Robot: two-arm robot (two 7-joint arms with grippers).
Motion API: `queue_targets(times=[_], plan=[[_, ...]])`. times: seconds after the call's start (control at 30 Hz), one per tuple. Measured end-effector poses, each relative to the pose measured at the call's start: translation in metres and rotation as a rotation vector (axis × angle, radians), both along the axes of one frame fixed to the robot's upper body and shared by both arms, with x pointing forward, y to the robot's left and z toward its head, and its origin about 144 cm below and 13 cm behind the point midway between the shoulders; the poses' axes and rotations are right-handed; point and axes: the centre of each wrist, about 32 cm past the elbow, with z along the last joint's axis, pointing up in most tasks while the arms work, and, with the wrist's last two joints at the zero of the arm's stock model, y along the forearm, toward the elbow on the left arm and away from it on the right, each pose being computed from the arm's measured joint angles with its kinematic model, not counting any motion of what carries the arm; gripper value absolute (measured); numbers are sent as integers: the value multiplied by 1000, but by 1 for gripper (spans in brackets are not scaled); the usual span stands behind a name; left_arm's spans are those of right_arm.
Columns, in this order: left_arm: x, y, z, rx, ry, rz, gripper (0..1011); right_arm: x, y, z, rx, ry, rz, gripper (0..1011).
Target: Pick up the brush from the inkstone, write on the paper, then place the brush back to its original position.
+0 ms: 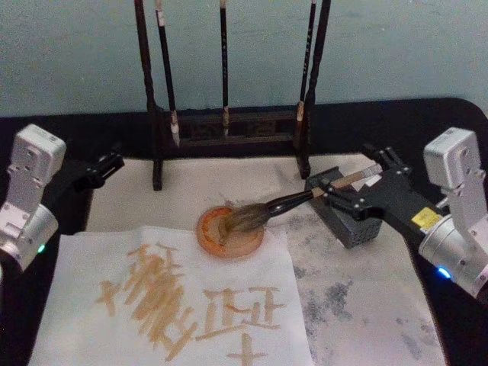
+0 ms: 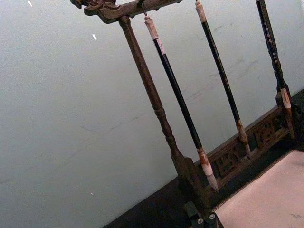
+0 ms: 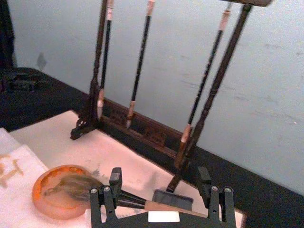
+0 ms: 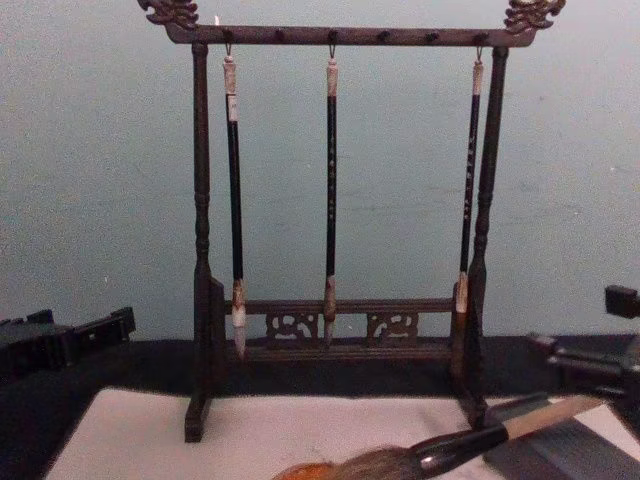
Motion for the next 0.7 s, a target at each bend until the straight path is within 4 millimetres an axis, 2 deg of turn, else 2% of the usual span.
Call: queue_targets(times=[0.7], plan=[[0,0,0,0,0,0,1002,-4,12,-9,-38,0,79,1006]])
